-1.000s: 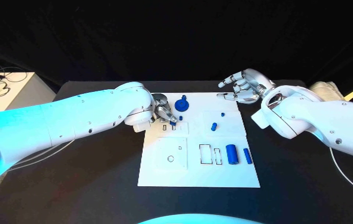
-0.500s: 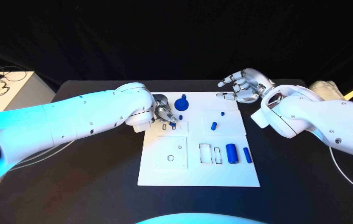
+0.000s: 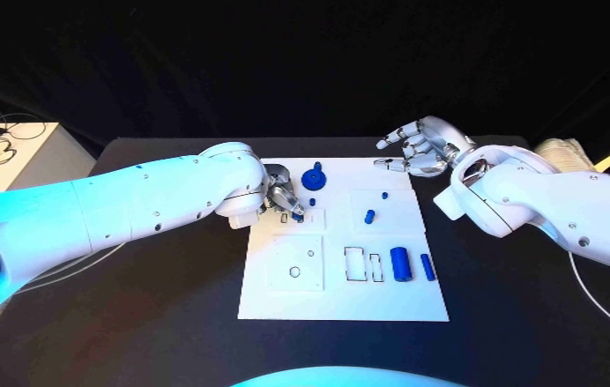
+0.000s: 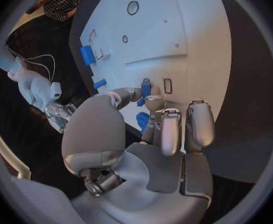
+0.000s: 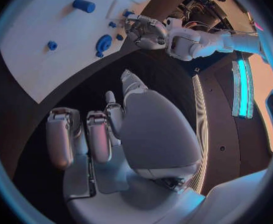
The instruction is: Assemble the parts on the task board
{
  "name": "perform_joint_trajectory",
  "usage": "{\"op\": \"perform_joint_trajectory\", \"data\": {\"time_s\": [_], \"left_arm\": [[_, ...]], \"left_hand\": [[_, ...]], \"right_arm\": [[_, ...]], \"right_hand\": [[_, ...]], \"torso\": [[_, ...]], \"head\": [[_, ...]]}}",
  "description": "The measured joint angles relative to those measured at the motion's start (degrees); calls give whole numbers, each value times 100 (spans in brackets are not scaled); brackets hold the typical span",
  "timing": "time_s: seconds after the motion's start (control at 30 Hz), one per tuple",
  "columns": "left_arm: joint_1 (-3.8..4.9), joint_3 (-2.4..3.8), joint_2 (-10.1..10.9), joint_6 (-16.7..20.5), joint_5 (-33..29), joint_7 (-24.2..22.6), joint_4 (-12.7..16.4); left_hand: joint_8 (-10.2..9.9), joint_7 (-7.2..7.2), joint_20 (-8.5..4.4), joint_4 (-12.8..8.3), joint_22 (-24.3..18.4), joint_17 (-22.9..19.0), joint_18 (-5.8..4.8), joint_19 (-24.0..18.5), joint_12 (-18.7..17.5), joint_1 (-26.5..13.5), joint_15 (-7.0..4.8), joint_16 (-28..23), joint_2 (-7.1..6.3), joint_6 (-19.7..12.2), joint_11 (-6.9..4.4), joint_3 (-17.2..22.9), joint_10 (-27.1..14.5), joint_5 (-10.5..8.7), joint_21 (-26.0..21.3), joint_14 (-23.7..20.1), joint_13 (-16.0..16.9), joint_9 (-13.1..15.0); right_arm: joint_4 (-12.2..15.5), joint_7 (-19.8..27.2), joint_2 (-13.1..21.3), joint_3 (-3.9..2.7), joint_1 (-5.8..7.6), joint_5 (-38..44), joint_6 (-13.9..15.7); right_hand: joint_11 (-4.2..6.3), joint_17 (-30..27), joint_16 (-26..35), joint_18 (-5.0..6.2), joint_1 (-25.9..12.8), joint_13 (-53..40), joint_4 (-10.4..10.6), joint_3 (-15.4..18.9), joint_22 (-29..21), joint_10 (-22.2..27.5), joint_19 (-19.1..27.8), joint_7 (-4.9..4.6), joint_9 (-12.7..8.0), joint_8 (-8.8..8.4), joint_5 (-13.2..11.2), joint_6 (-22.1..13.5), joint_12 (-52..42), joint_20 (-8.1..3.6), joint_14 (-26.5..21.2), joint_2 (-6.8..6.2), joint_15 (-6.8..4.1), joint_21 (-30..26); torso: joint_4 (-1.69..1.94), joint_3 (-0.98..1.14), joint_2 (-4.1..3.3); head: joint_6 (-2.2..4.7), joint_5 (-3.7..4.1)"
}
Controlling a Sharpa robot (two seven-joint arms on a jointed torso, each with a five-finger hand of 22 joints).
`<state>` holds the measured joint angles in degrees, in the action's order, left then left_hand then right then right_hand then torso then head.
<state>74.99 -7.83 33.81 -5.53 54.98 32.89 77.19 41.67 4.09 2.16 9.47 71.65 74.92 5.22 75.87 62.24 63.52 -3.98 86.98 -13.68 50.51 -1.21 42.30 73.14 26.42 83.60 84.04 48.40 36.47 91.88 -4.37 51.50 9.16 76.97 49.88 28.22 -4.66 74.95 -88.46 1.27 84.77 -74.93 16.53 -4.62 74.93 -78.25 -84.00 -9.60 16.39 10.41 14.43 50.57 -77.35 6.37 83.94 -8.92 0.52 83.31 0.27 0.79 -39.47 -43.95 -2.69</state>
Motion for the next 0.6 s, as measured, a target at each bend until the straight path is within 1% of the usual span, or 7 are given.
{"op": "perform_joint_trajectory", "data": {"time_s": [0.47,0.6], "left_arm": [[-10,-1,-17,-81,2,10,-9],[-13,-1,-21,-86,3,11,-16]], "left_hand": [[0,0,0,-16,-1,-1,1,0,0,-20,0,0,24,0,1,-16,0,-1,0,0,-16,3],[0,0,0,-16,-1,-1,0,0,0,-20,1,0,25,0,1,-16,0,-1,0,0,-16,11]], "right_arm": [[-9,0,-14,0,-7,7,-5],[-10,0,-14,0,-7,8,-6]], "right_hand": [[0,-1,0,0,0,1,0,0,-1,0,0,0,-7,0,0,0,0,0,0,0,0,0],[0,-1,0,0,0,1,0,0,-2,0,0,0,-7,0,0,0,0,0,0,0,0,0]], "torso": [[-4,-1,1],[-7,1,1]], "head": [[3,-10],[-8,-9]]}}
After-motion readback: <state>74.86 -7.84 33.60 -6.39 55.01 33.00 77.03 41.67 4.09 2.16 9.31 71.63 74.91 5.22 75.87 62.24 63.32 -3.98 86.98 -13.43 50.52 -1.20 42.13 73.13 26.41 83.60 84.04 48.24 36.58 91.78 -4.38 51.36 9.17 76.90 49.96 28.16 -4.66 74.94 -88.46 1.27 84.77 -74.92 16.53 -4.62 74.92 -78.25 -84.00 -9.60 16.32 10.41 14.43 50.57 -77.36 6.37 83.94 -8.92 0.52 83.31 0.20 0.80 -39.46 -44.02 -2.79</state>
